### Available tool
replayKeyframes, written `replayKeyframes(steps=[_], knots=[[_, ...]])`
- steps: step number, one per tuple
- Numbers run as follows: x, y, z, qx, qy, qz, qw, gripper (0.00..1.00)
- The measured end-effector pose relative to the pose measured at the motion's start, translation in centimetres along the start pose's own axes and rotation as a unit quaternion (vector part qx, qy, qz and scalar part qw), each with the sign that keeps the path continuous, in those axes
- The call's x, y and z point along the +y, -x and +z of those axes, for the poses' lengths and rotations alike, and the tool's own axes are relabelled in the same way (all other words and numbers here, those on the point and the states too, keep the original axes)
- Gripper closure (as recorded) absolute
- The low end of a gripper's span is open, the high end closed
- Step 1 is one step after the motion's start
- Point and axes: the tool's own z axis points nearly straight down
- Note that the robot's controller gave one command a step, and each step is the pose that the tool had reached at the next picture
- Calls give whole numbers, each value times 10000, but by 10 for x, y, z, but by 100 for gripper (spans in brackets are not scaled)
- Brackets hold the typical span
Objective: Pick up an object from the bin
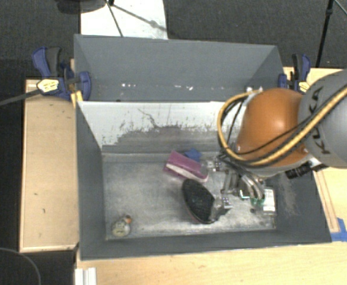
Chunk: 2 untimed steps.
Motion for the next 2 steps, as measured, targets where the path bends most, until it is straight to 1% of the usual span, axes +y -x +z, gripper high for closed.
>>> replayKeyframes(steps=[1, 2], knots=[[32, 17, 96, 1, 7, 465, 9989, 0], [2, 0, 62, -23, -4, 427, 9991, 0]])
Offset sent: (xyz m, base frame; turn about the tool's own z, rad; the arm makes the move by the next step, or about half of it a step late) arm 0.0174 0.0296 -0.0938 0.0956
